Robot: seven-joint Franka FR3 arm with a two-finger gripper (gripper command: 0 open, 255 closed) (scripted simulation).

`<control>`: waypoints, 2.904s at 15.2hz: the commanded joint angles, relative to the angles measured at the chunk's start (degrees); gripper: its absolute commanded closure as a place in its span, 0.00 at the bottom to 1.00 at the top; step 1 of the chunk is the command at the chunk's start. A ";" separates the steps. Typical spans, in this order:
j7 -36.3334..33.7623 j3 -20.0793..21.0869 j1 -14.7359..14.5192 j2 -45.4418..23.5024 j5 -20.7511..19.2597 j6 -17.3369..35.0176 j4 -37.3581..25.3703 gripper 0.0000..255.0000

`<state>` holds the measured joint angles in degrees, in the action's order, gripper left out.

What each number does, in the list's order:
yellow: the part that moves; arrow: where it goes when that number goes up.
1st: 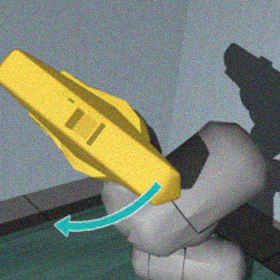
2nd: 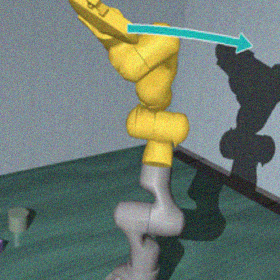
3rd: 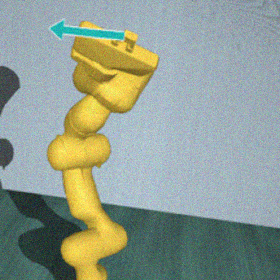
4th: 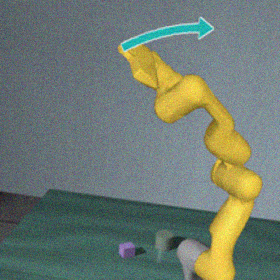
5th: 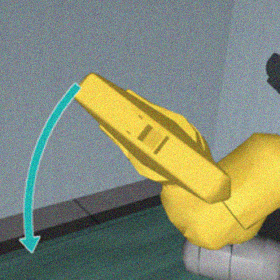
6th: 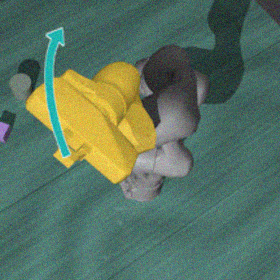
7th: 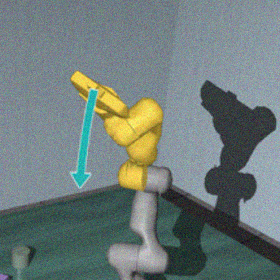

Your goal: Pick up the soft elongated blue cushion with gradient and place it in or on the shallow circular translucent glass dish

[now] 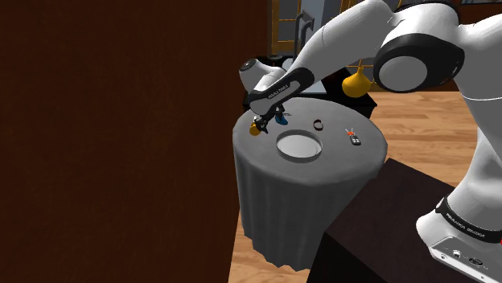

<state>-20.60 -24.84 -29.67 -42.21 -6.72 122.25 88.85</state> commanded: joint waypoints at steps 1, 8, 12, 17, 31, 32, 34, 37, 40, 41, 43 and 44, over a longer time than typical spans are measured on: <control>0.00 0.00 0.02 -0.05 0.00 0.05 0.03 0.00; 0.01 0.00 0.03 -0.06 0.01 0.05 0.01 1.00; 0.01 0.00 0.03 -0.06 0.01 0.04 0.01 1.00; 1.54 1.45 5.16 -0.50 5.58 -2.08 -3.86 0.00; 4.54 6.07 19.89 -5.35 21.40 -3.72 -11.61 0.00; 4.54 6.07 19.90 -5.36 21.41 -3.73 -11.63 0.00; 4.54 6.07 19.90 -5.36 21.41 -3.73 -11.63 0.00; 4.54 6.07 19.90 -5.36 21.41 -3.73 -11.63 0.00; 4.54 6.07 19.90 -5.36 21.40 -3.73 -11.62 1.00; 4.50 6.08 19.85 -5.35 21.41 -3.69 -11.57 1.00; 4.42 6.11 19.89 -5.59 21.41 -3.89 -12.02 1.00; 4.41 6.09 19.79 -5.38 21.40 -3.72 -11.64 1.00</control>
<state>-16.15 -18.71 -9.89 -47.47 14.72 118.39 76.91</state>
